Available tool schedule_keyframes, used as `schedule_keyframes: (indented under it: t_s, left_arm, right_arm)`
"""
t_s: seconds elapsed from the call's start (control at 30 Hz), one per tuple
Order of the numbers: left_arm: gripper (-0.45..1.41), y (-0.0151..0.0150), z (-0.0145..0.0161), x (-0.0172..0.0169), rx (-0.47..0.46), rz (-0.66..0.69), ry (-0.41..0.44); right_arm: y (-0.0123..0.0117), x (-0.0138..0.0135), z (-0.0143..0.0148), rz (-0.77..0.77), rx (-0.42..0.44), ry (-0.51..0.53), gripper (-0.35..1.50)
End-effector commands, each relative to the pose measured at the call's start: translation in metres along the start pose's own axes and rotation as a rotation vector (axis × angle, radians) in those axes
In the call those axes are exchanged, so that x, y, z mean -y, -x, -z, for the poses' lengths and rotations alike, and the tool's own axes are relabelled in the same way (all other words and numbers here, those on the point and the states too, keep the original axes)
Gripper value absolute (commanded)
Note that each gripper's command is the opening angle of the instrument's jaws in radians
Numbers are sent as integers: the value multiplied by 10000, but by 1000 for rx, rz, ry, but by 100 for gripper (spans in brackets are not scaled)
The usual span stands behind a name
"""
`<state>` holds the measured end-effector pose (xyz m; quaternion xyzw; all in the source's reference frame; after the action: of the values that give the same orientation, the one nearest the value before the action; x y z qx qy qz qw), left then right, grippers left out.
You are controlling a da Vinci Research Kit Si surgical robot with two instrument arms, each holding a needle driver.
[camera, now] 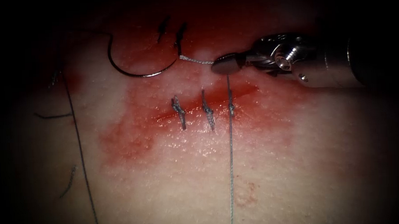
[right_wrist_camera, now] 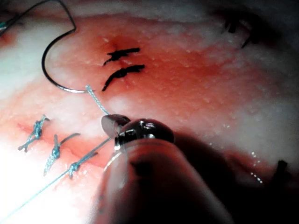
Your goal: Wound Closure
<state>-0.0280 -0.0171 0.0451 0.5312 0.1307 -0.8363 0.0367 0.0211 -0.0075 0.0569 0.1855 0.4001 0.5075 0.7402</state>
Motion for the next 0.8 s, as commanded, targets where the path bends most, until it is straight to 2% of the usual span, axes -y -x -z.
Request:
schedule_keyframes:
  t_s: [0.03,0.27,0.43,0.53,0.6,0.63,0.67,0.7,0.77,0.8]
  left_arm:
    - [-45,4,-9,-2,-2,0,5]
    - [-45,3,-9,-6,-4,-6,10]
    - [-45,-3,-5,3,-2,2,9]
    - [-45,-13,4,20,-2,-17,-27]
    - [-45,-22,14,37,-12,-39,-60]
    - [-45,-27,18,45,-15,-47,-70]
    - [-45,-31,23,54,-16,-60,-86]
    - [-45,-36,30,66,-14,-76,-103]
    - [-45,-48,48,96,-2,-111,-144]
    - [-45,-51,53,104,-7,-117,-154]
  right_arm:
    - [1,-2,-7,-12,-21,7,-35]
    - [1,-11,2,35,-47,62,-35]
    - [-1,-17,11,48,-101,84,-35]
    - [-2,-17,13,50,-96,-11,-35]
    - [-3,-16,15,118,-144,-38,-35]
    - [-5,-15,16,136,-165,-45,-10]
    - [-8,-14,18,138,-199,-55,49]
    - [-11,-13,20,156,-223,-61,84]
    - [-20,-10,29,157,-278,-74,126]
    - [-23,-10,32,163,-289,-78,131]
